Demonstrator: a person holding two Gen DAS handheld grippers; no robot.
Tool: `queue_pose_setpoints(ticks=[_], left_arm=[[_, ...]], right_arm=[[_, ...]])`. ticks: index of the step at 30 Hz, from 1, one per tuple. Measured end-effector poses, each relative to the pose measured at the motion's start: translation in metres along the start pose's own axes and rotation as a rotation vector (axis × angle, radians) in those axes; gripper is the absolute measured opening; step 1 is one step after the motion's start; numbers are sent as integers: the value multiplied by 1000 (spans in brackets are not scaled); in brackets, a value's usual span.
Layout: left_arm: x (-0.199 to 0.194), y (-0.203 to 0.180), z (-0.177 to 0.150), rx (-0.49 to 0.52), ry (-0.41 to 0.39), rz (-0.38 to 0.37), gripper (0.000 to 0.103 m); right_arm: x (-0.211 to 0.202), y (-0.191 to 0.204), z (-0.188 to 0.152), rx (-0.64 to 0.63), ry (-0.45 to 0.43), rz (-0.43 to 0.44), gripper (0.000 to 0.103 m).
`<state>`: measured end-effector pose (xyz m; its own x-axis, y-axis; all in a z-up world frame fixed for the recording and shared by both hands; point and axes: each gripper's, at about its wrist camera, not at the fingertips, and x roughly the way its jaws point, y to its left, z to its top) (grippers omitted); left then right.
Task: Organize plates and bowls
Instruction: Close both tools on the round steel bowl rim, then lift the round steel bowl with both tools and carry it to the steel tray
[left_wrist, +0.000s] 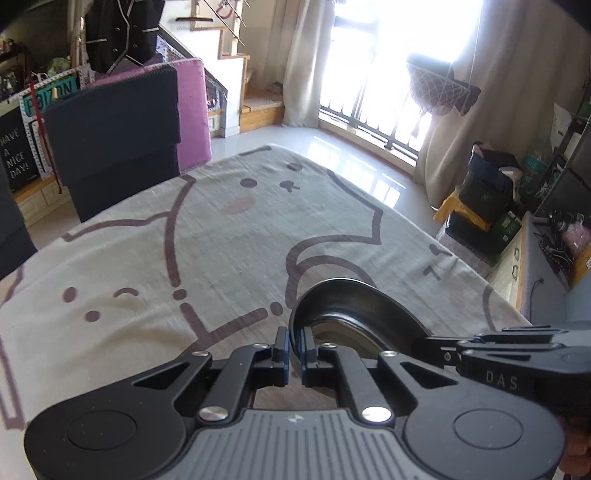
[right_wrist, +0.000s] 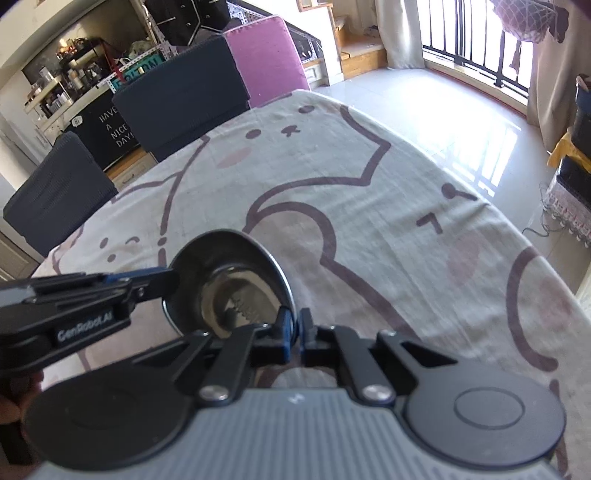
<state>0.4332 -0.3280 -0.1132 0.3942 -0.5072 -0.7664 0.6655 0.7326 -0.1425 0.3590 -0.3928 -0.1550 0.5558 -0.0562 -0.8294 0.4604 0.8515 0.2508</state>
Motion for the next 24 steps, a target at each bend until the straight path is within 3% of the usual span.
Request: queue_pose_setpoints(ticks=[10,16,24], left_arm=[[-87,7,-21,-64,-65,93,8],[-144,23,-49,-132,-108,155,8],[-211,49,-98,-214,-141,246,8]], right_arm=[[-50,31,-9,-46,-63,108,6],[-80,70,-28,-164,-94,175,6],[-106,125,-61,-282,-73,275,6]])
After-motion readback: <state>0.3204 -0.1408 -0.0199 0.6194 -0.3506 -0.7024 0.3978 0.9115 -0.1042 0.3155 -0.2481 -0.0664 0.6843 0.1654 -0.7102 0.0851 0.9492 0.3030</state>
